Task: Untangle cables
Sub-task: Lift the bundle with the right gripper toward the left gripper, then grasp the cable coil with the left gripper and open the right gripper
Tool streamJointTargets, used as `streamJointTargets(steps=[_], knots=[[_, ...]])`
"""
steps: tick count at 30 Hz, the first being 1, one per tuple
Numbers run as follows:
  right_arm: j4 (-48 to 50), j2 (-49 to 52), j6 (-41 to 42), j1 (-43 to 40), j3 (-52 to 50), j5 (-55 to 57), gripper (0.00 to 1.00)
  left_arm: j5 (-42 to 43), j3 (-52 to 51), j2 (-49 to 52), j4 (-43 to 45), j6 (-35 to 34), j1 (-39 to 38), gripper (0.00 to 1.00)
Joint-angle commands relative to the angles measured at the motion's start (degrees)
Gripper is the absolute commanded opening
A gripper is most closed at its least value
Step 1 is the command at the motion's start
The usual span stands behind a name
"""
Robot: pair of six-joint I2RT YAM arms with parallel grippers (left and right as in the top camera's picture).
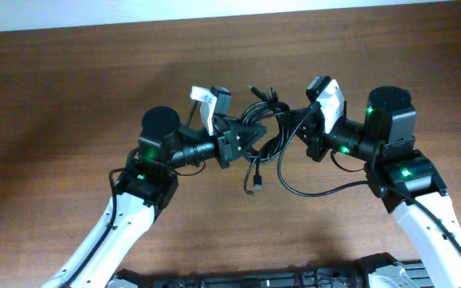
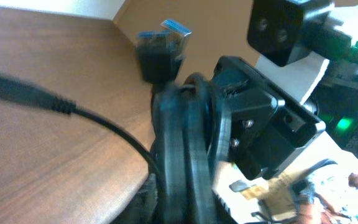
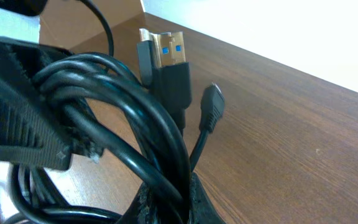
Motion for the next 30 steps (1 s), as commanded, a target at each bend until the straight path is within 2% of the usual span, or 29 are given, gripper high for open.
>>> streamJointTargets(steps=[1, 2, 3, 4, 6, 10, 13, 17, 18, 21, 24, 26, 29, 30], knots=[[-0.8, -1.3, 0.2, 0.3, 1.2, -3.8, 0.22, -2.4, 0.9, 1.1, 4.0, 0.6, 0.0, 0.0], [-1.9, -1.3, 0.2, 0.3, 1.2, -3.5, 0.26, -2.4, 0.9, 1.1, 4.9, 0.6, 0.0, 0.0], [-3.4, -1.3, 0.2, 0.3, 1.2, -1.4, 0.37, -2.4, 0.9, 1.1, 5.7, 0.6, 0.0, 0.0], [-4.6, -1.3, 0.2, 0.3, 1.2, 0.5, 0.53, -2.5, 0.9, 1.1, 5.7, 0.6, 0.1, 0.0], [-6.3, -1.3, 0.2, 0.3, 1.2, 2.3, 0.66, -3.0, 0.9, 1.1, 5.6, 0.7, 0.1, 0.0], [-8.4, -1.3, 0.2, 0.2, 1.2, 2.8, 0.76, -7.5, 0.9, 1.1, 5.5, 0.7, 0.1, 0.0], [-11.8, -1.8, 0.3, 0.2, 1.3, 9.1, 0.82, -8.2, 0.9, 1.1, 5.2, 0.7, 2.3, 0.0], [-14.2, -5.2, 1.6, 0.2, 1.3, 13.0, 0.89, -5.0, 0.9, 1.1, 5.9, 0.9, 6.5, 0.0], [-13.8, -6.9, 1.9, 0.2, 1.3, 13.0, 1.0, -1.0, 0.9, 1.1, 8.0, 2.6, 7.2, 0.0], [-13.8, -8.4, 1.9, 0.2, 1.3, 13.6, 0.99, 8.0, 0.9, 1.1, 14.9, 3.7, 7.3, 0.0], [-13.3, -8.4, 2.7, 0.2, 1.3, 14.3, 0.99, 12.1, 0.9, 1.1, 18.9, 3.7, 7.3, 0.0], [-11.1, -8.4, 8.0, 0.2, 1.3, 14.2, 0.99, 12.2, 0.9, 1.1, 19.9, 3.7, 7.3, 0.0], [-9.7, -8.4, 19.1, 0.2, 1.3, 13.3, 0.99, 9.5, 0.9, 1.1, 20.3, 7.8, 7.2, 0.0], [-9.6, -8.4, 19.4, 0.2, 1.3, 12.4, 0.99, 7.9, 0.9, 1.1, 20.3, 7.8, 7.2, 0.0]])
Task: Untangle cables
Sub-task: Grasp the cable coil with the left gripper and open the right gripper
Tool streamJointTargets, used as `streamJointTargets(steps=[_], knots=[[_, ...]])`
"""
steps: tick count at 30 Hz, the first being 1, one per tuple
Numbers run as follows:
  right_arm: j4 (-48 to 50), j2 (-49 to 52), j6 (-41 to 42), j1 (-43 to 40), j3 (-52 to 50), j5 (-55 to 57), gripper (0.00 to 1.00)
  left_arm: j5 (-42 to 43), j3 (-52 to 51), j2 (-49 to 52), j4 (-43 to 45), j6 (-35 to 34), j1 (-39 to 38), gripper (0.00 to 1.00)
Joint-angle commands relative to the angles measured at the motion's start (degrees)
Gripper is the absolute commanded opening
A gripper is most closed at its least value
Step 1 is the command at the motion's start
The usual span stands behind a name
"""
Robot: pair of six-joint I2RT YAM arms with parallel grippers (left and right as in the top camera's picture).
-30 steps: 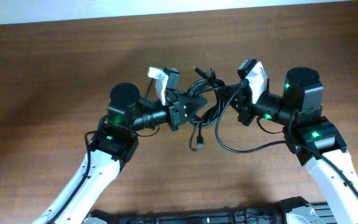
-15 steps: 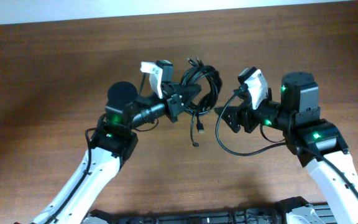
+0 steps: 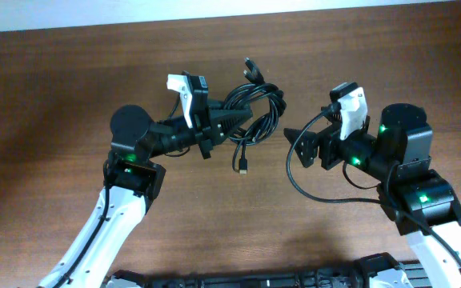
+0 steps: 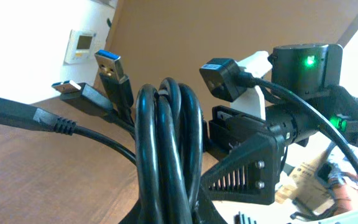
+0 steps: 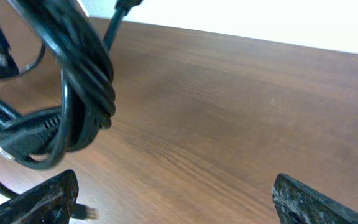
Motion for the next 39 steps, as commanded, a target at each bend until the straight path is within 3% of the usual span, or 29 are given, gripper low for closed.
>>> streamJointTargets(steps=[1, 3, 7, 12, 15, 24, 29, 35, 39], knots=[[0.8, -0.3, 7.4, 0.2, 0.8, -3.2, 0.99, -5.8, 0.9, -0.3, 0.7, 3.5, 0.1, 0.0], [5.2, -0.3, 9.4, 0.2, 0.8, -8.6, 0.96, -9.6, 0.9, -0.3, 0.7, 3.4, 0.0, 0.0], [11.4, 0.3, 21.3, 0.3, 0.8, -9.9, 0.91, -12.7, 0.9, -0.3, 2.0, 3.4, -3.2, 0.0], [11.1, 1.0, 23.4, 0.3, 0.8, -11.8, 0.67, -15.9, 0.9, -0.3, 2.7, 3.4, -7.4, 0.0], [10.8, 1.8, 23.4, 0.3, 0.8, -11.8, 0.45, -15.9, 0.9, -0.3, 2.7, 3.1, -7.6, 0.0], [10.8, 4.7, 23.4, 0.3, 0.8, -11.8, 0.32, -16.0, 0.9, -0.3, 4.4, 0.4, -8.8, 0.0], [10.7, 4.9, 23.4, 0.3, 0.8, -12.0, 0.23, -20.5, 0.9, -0.3, 4.3, 0.4, -12.5, 0.0], [9.7, 5.0, 23.4, 0.3, 0.8, -12.4, 0.04, -23.4, 0.9, -0.3, 4.4, 0.4, -12.7, 0.0], [9.2, 5.0, 23.1, 0.3, 0.8, -15.5, 0.04, -26.9, 0.9, -0.3, 4.0, 0.2, -12.7, 0.0]])
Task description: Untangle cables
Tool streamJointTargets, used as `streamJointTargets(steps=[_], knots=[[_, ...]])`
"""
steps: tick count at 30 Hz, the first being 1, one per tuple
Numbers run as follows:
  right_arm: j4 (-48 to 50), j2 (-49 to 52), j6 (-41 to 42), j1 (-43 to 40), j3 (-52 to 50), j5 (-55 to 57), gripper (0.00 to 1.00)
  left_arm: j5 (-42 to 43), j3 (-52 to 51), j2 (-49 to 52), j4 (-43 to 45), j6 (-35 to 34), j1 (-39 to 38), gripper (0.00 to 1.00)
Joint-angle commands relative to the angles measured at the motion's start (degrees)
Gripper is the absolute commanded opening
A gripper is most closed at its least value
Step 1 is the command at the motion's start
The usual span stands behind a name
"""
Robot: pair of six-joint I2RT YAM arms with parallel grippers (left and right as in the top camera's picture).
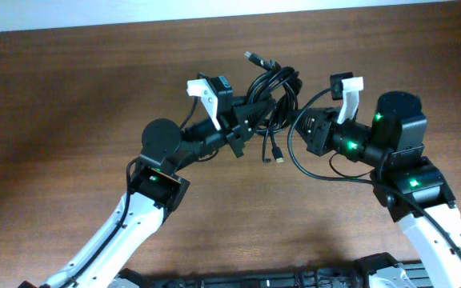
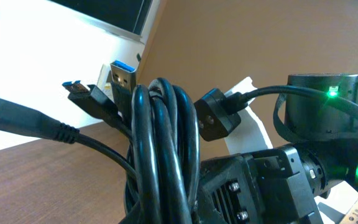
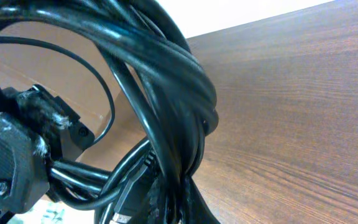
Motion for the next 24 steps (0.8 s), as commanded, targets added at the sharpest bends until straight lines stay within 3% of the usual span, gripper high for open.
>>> streamJointTargets(steps=[1, 10, 17, 24], knots=[[-0.2, 0.2, -1.3, 0.3, 0.8, -4.6, 0.04, -4.9, 0.9, -0.3, 0.4, -1.0, -0.6, 0.0], [-0.3, 0.2, -3.0, 0.3, 0.8, -7.4, 0.04, -20.1, 0.9, -0.3, -7.6, -9.9, -0.5, 0.0], [-5.5, 0.2, -3.0, 0.3, 0.8, -2.1, 0.04, -20.2, 0.9, -0.5, -5.8, -17.4, 4.5, 0.0], [-9.4, 0.2, -2.9, 0.3, 0.8, 3.1, 0.04, -15.3, 0.9, -0.5, -2.9, -17.2, 4.7, 0.0]])
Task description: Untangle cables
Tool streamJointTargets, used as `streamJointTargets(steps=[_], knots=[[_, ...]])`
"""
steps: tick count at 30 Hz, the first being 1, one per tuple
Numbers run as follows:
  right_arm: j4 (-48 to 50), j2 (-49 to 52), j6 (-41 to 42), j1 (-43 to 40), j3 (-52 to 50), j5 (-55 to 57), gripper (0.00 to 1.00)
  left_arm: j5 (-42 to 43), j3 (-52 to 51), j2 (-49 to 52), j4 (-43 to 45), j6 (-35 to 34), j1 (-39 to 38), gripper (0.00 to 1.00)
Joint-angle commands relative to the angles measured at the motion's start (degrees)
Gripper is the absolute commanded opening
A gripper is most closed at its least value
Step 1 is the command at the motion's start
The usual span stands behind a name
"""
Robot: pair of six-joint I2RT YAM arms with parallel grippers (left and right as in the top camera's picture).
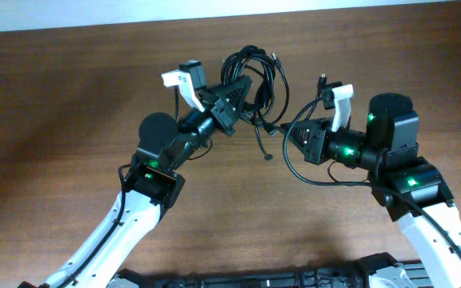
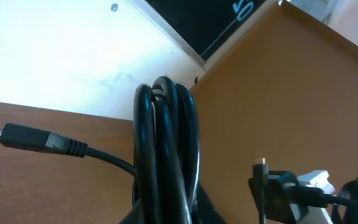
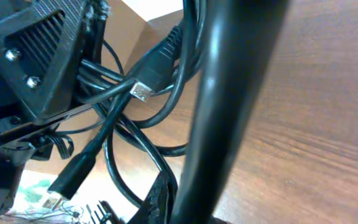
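A coil of black cables [image 1: 250,68] hangs in my left gripper [image 1: 232,98], which is shut on its lower part; the coil [image 2: 166,143] fills the left wrist view, with one plug [image 2: 36,140] sticking out to the left. A loose end with a small plug [image 1: 269,156] dangles below the coil. My right gripper [image 1: 292,138] stands just right of it, shut on a thick black cable [image 3: 229,93] that runs up past its finger [image 3: 166,196]. That cable's small plug [image 1: 320,80] points up. Other strands and plugs [image 3: 145,87] cross between the grippers.
The wooden table [image 1: 70,88] lies under both arms. A thin black loop [image 1: 318,178] hangs below the right wrist. A pale wall edge [image 1: 214,8] runs along the far side.
The left gripper has moved up and to the left with the coil. The right gripper, then pressed into the coil, now stands a little apart from it with one cable in its jaws.
Both grippers were together on the bundle at the table's middle. Then they stood apart, the left holding the coil and the right open and empty. Then the right was back at the coil. Now it holds one cable beside the coil.
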Motion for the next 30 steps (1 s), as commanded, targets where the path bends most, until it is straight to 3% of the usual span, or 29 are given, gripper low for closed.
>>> streamJointTargets(steps=[1, 2, 3, 4, 5, 9, 15, 30], knots=[[-2.1, -0.2, -0.9, -0.2, 0.5, 5.2, 0.11, -0.6, 0.9, -0.7, 1.8, -0.2, 1.8, 0.0], [-2.1, -0.2, -0.9, -0.2, 0.5, 5.2, 0.27, 0.9, 0.9, -0.7, 2.4, 1.0, 1.8, 0.0], [-2.1, -0.2, -0.9, -0.2, 0.5, 5.2, 0.5, 3.1, 0.9, -0.7, 3.2, 3.3, 1.8, 0.0], [-2.2, -0.2, -0.9, -0.2, 0.5, 5.2, 0.64, 5.2, 0.9, -0.7, 3.9, 4.7, 1.8, 0.0], [-2.2, -0.2, -0.9, -0.2, 0.5, 5.2, 0.68, 5.7, 0.9, -0.7, 4.1, 4.9, 1.8, 0.0], [-1.9, -0.2, -0.9, -0.2, 0.5, 5.2, 0.7, 10.8, 0.9, -0.7, 5.2, 8.7, 1.8, 0.0], [0.3, -0.2, -0.9, -0.2, 0.5, 6.4, 0.7, 19.7, 0.9, -0.7, 6.3, 8.8, 1.8, 0.0], [1.1, -0.2, -0.5, -0.2, 0.5, 3.6, 0.7, 22.0, 0.9, -0.5, 6.0, 10.5, 1.7, 0.0]])
